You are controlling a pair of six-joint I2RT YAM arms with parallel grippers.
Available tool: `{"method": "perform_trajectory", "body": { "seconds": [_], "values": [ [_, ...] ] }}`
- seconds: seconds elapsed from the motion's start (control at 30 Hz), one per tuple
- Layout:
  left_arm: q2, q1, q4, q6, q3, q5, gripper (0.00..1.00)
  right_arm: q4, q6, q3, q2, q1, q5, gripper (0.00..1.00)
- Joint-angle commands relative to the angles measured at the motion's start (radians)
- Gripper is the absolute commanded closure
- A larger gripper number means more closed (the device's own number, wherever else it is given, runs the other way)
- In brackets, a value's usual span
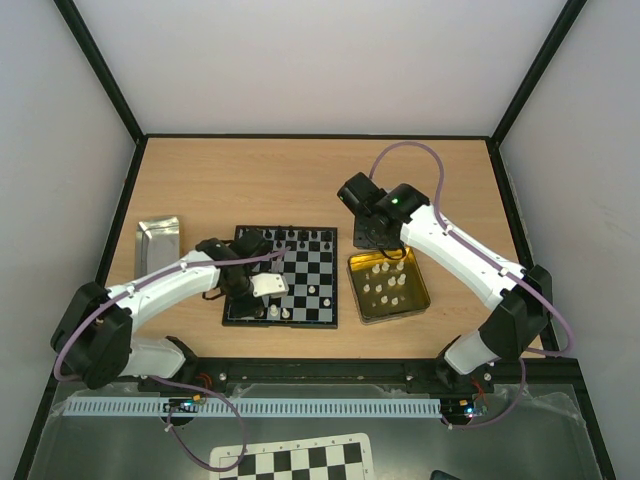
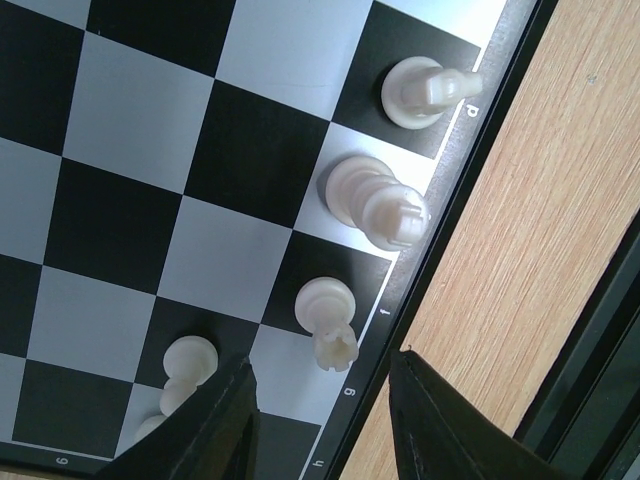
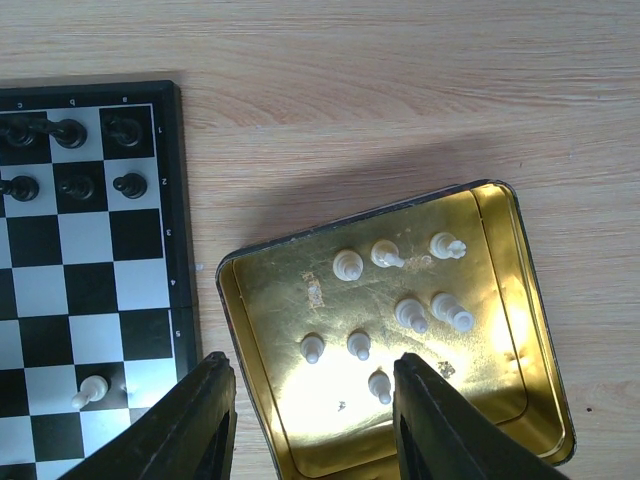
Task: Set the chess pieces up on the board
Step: Pick up the chess piece from the chessboard.
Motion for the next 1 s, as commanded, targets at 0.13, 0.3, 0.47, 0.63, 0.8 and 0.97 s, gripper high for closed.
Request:
{"method": "perform_trajectory", "body": {
  "seconds": [0.13,0.3,0.47,0.63,0.8,0.97],
  "values": [
    [0.020,-0.008,0.019,0.022,-0.019,0.005,0.63,-0.021,0.011,0.000,-0.024,-0.002,0.020,0.58],
    [0.029,-0.007,0.034,0.022,-0.024,0.005,0.64,-0.029,0.009,0.002,-0.024,-0.004,0.024,0.58],
    [0.041,-0.007,0.048,0.022,-0.028,0.006,0.66,-0.033,0.006,0.003,-0.025,-0.003,0.025,0.58],
    [0.052,-0.007,0.053,0.021,-0.027,0.007,0.69,-0.034,0.005,0.004,-0.024,-0.003,0.027,0.58],
    [0.049,-0.007,0.057,0.022,-0.038,-0.001,0.72,-0.032,0.003,0.008,-0.022,-0.004,0.026,0.58],
    [0.042,-0.007,0.060,0.025,-0.058,-0.012,0.76,-0.031,0.002,0.006,-0.022,-0.004,0.024,0.58]
  ]
}}
